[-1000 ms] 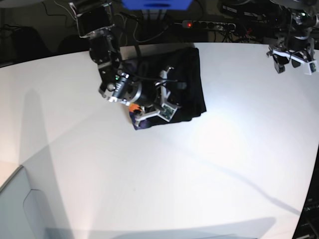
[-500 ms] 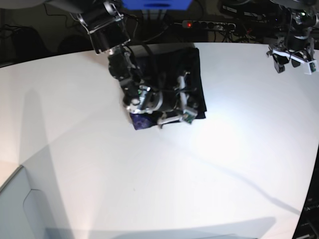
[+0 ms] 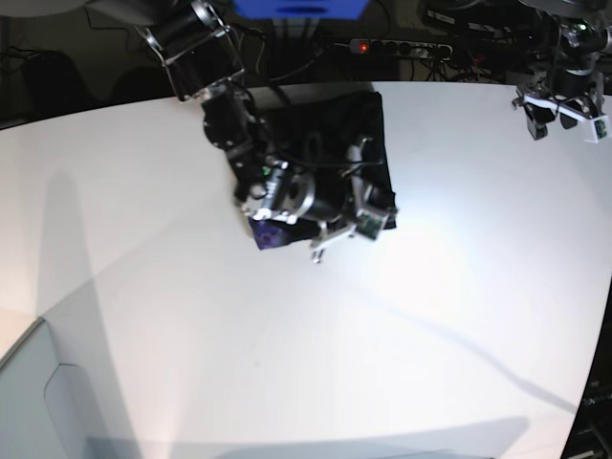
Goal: Fold the T-shirt properly
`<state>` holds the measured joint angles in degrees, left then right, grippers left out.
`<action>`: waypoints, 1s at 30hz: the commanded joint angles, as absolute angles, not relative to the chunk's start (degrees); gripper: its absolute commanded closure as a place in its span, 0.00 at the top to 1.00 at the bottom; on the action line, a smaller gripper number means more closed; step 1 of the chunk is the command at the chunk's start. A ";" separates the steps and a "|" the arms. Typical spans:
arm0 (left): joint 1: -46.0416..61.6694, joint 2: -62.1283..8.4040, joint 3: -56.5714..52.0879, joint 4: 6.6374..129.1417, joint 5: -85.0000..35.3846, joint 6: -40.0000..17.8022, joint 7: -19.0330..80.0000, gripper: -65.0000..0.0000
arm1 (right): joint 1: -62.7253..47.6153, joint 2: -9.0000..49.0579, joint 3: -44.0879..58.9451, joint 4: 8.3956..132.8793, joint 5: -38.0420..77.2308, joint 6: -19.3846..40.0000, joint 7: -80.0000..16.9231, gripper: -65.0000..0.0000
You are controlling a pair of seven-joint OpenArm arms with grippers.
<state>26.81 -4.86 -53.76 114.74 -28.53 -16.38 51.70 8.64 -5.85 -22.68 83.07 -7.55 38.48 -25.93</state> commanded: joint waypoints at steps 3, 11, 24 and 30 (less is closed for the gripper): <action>27.12 -5.58 -54.02 115.56 -29.32 -16.40 50.77 0.57 | 8.84 -5.93 -18.77 86.02 -6.55 40.00 -24.48 0.00; 27.12 -5.49 -54.02 115.56 -29.32 -16.40 50.77 0.57 | 11.38 -8.84 -17.71 74.77 -6.64 40.00 -23.87 0.00; 27.21 -5.32 -54.02 115.47 -29.32 -16.40 50.77 0.57 | 9.10 -9.00 -27.47 72.57 -6.55 40.00 -19.82 0.00; 27.21 -5.49 -54.02 115.47 -29.32 -16.40 50.77 0.57 | 4.26 -7.78 -24.75 84.88 -6.55 40.00 -19.91 0.00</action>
